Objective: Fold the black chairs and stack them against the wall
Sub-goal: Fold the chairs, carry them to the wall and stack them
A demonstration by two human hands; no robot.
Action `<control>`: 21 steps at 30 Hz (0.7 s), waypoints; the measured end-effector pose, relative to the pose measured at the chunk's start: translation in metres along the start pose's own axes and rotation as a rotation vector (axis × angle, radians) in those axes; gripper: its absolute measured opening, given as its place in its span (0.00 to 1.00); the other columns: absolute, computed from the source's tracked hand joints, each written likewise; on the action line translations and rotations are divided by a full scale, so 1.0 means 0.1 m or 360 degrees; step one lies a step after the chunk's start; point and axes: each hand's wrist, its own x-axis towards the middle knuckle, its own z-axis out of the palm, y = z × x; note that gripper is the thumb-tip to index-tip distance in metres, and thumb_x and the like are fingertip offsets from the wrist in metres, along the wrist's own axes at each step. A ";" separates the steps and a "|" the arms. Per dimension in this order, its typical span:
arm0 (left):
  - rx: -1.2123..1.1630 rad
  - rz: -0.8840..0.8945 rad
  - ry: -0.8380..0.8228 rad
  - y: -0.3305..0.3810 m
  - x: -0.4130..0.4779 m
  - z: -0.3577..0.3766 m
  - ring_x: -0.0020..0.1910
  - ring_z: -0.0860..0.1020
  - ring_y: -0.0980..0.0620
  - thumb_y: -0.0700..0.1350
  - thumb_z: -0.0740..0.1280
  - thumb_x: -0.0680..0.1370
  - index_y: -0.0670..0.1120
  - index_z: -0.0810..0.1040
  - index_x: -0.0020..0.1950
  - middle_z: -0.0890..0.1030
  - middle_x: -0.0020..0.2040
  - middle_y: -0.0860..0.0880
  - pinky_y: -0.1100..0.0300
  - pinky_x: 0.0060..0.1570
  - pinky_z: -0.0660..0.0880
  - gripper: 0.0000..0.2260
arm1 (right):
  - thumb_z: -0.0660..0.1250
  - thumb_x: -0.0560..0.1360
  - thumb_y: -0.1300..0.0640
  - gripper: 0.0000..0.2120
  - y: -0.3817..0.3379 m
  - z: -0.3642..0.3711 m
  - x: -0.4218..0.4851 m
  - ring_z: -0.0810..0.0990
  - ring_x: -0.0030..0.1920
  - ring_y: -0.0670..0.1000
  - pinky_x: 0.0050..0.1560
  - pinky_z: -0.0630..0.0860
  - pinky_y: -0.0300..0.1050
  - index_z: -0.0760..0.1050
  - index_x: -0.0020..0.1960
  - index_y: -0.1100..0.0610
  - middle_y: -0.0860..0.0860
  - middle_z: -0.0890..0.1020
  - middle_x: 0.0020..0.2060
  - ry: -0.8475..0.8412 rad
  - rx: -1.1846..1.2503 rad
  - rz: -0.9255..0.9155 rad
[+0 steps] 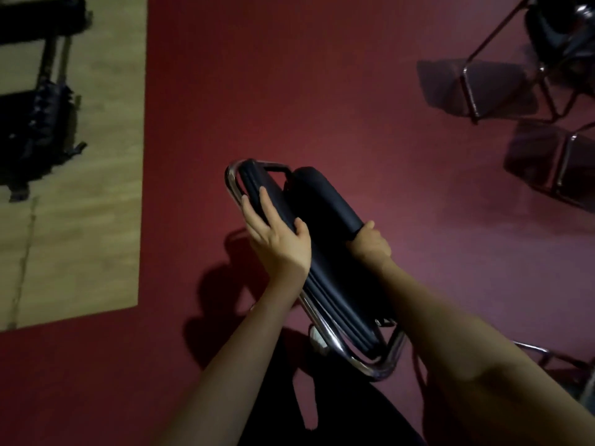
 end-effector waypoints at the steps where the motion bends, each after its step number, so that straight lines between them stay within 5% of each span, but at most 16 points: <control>1: -0.0034 -0.0065 0.0001 -0.03 -0.06 -0.01 0.75 0.57 0.39 0.42 0.70 0.74 0.43 0.55 0.78 0.50 0.78 0.40 0.46 0.71 0.63 0.36 | 0.68 0.74 0.49 0.26 0.01 0.02 -0.03 0.75 0.60 0.62 0.57 0.71 0.55 0.61 0.63 0.61 0.60 0.74 0.61 -0.0011 0.0000 -0.0028; 6: -0.0634 -0.0706 -0.0160 -0.19 -0.20 -0.22 0.76 0.52 0.41 0.45 0.75 0.72 0.37 0.46 0.78 0.51 0.77 0.39 0.51 0.76 0.52 0.46 | 0.69 0.74 0.48 0.27 -0.01 0.11 -0.09 0.76 0.58 0.62 0.48 0.71 0.52 0.61 0.62 0.62 0.61 0.76 0.58 -0.0078 0.0045 -0.0141; 10: -0.0806 -0.0886 -0.0267 -0.38 -0.31 -0.33 0.72 0.65 0.44 0.55 0.75 0.68 0.51 0.53 0.78 0.63 0.74 0.46 0.44 0.69 0.66 0.45 | 0.73 0.69 0.46 0.31 -0.04 0.12 -0.10 0.78 0.56 0.61 0.46 0.71 0.49 0.62 0.61 0.61 0.58 0.77 0.55 -0.0088 0.0032 -0.0152; 13: -0.0887 -0.0952 -0.0220 -0.40 -0.31 -0.36 0.61 0.76 0.49 0.56 0.78 0.63 0.48 0.64 0.72 0.74 0.64 0.49 0.48 0.61 0.75 0.42 | 0.75 0.65 0.42 0.35 -0.06 0.10 -0.03 0.78 0.55 0.61 0.49 0.74 0.51 0.64 0.60 0.59 0.57 0.77 0.54 -0.0074 0.0048 -0.0222; 21: -0.1077 -0.1216 -0.0216 -0.18 -0.29 -0.31 0.46 0.78 0.56 0.49 0.77 0.68 0.47 0.68 0.62 0.78 0.51 0.53 0.59 0.43 0.77 0.27 | 0.66 0.71 0.57 0.20 -0.06 0.04 0.14 0.79 0.54 0.63 0.52 0.77 0.53 0.71 0.62 0.60 0.61 0.79 0.55 -0.0053 -0.0079 -0.0377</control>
